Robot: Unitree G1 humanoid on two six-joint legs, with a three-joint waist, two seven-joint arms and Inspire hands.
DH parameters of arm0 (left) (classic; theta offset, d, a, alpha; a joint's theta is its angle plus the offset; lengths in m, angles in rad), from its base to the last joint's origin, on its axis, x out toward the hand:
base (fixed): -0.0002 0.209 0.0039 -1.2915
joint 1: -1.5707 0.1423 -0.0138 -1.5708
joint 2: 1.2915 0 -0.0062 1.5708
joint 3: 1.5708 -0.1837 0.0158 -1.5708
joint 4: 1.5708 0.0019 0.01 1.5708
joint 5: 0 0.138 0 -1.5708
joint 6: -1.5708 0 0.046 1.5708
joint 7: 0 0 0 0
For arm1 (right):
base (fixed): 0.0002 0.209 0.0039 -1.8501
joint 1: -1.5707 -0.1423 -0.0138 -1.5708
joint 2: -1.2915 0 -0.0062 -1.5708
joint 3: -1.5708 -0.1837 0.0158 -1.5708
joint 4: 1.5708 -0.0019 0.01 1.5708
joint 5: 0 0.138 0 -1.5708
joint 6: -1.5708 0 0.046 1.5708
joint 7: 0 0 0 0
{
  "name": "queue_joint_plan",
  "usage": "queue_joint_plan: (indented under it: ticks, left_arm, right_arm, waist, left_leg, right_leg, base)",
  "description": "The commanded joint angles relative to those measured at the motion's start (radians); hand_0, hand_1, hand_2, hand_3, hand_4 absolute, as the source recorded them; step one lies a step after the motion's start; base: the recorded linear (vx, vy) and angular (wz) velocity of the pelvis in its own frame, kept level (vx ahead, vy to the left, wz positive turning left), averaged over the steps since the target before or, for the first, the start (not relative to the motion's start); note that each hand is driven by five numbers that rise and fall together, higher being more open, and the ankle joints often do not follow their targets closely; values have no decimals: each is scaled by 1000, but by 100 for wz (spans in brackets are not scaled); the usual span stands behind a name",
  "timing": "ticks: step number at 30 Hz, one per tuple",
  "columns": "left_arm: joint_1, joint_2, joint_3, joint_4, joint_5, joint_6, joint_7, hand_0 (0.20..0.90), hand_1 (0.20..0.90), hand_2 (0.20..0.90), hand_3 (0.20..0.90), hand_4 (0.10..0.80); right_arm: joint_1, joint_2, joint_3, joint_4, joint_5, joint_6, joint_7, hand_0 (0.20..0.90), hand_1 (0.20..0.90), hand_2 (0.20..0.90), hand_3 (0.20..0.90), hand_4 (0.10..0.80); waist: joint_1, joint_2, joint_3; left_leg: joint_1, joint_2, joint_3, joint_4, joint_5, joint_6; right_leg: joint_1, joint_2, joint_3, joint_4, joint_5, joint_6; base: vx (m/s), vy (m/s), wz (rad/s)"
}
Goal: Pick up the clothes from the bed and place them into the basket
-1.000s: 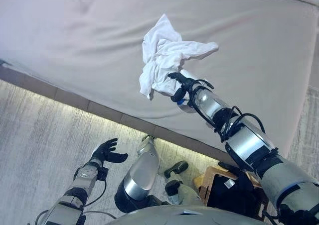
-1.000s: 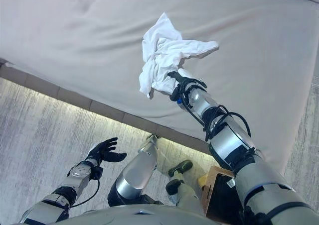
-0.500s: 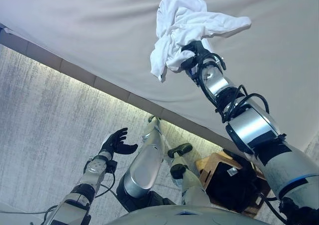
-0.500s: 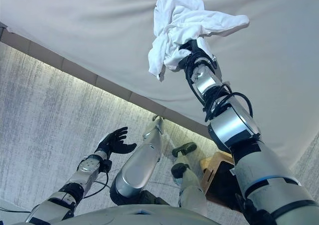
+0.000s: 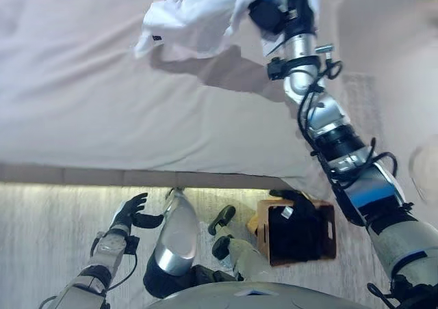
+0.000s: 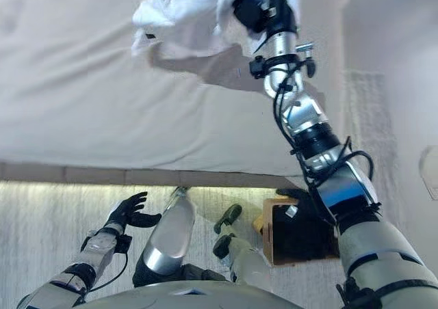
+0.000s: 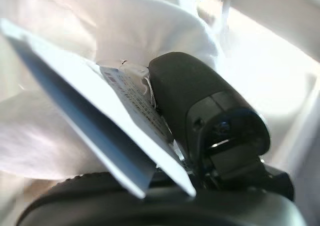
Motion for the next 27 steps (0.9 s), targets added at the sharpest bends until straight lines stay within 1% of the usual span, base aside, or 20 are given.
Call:
queue_joint_plan:
  ticks: [1, 3, 4, 6, 9, 10, 12, 15, 18, 21, 22, 27]
  left_arm:
    - [52, -30, -53, 55, 75, 20, 5, 900, 900, 900, 900, 800]
    - [38, -39, -79, 43, 71, 51, -1, 900, 900, 900, 900, 800]
    - [33, -42, -83, 42, 66, 60, -2, 900, 900, 900, 900, 800]
    - [17, -53, -108, 31, 64, 77, -23, 900, 900, 900, 900, 800]
    - [11, -65, -137, 2, 63, 89, -59, 900, 900, 900, 900, 800]
    - [13, -71, -148, -10, 66, 99, -80, 900, 900, 900, 900, 800]
    - [16, -74, -152, -12, 73, 103, -91, 900, 900, 900, 900, 800]
    - [27, -82, -174, 3, 106, 112, -120, 900, 900, 900, 900, 800]
    - [31, -87, -183, 25, 113, 117, -129, 900, 900, 900, 900, 800]
    - [46, -97, -171, 48, 117, 121, -130, 900, 900, 900, 900, 800]
    - [55, -99, -165, 60, 123, 119, -130, 900, 900, 900, 900, 800]
    - [75, -97, -127, 81, 109, 132, -104, 900, 900, 900, 900, 800]
  right_arm:
    - [-11, -116, -41, -162, -124, -78, -173, 300, 300, 300, 200, 100]
    - [-35, -162, -47, -202, -143, -42, -200, 300, 300, 300, 200, 100]
    - [-45, -175, -44, -201, -146, -40, -206, 300, 300, 300, 200, 100]
    - [-96, -237, -34, -180, -132, -9, -227, 300, 300, 300, 200, 100]
    - [-187, -344, -15, -95, -59, 21, -216, 300, 300, 300, 200, 100]
    - [-224, -402, -6, -14, -18, 16, -201, 300, 300, 300, 200, 100]
    - [-237, -425, -2, 23, 0, 17, -187, 300, 300, 300, 200, 100]
    - [-258, -497, 5, 132, 58, 11, -144, 300, 300, 300, 200, 100]
    - [-252, -514, 2, 174, 63, 12, -101, 300, 300, 300, 200, 100]
    - [-206, -540, -15, 192, 72, 40, -16, 300, 300, 300, 200, 100]
    - [-181, -548, -25, 203, 66, 42, 12, 300, 300, 300, 200, 100]
    - [-83, -540, -73, 233, 29, 49, 77, 300, 300, 300, 200, 100]
  waist:
    - [-83, 61, -276]
    - [-121, 76, -309]
    - [-128, 80, -316]
    - [-159, 92, -345]
    - [-185, 101, -374]
    - [-196, 100, -389]
    - [-200, 100, -394]
    - [-218, 99, -408]
    - [-229, 103, -412]
    - [-244, 110, -411]
    - [-250, 114, -412]
    - [-264, 127, -397]
  left_leg:
    - [138, 8, 2, -212, -5, 60]
    - [166, 8, 20, -218, -11, 62]
    - [174, 9, 24, -220, -13, 63]
    - [203, 10, 43, -233, -16, 63]
    - [229, 11, 65, -241, -22, 59]
    - [239, 10, 69, -243, -24, 57]
    - [243, 11, 71, -243, -24, 56]
    - [257, 12, 72, -241, -24, 52]
    - [266, 14, 75, -240, -25, 48]
    - [269, 15, 84, -232, -15, 43]
    - [277, 19, 88, -232, -24, 39]
    - [273, 27, 105, -206, -28, 27]
  right_leg:
    - [63, -6, 1, 51, -18, 40]
    - [69, -1, 29, 39, -18, 33]
    - [71, 1, 36, 35, -18, 32]
    - [84, 6, 53, 18, -14, 28]
    - [103, 13, 66, -1, -11, 24]
    - [114, 16, 70, -4, -13, 21]
    - [118, 18, 72, -3, -15, 19]
    - [130, 28, 90, 1, -25, 9]
    - [137, 35, 100, 3, -30, 1]
    - [139, 40, 109, 2, -27, -9]
    - [146, 44, 112, -2, -35, -11]
    - [148, 49, 114, -7, -36, -23]
  base:
    - [63, -40, -82]
    - [46, -19, -48]
    - [32, 3, -32]
    - [11, -39, -48]
    - [6, -70, -27]
    - [14, -82, -23]
    - [10, -72, -20]
    - [-5, -107, -19]
    - [2, -77, -12]
    - [-24, -94, -14]
    - [31, -108, -7]
    - [4, -101, -7]
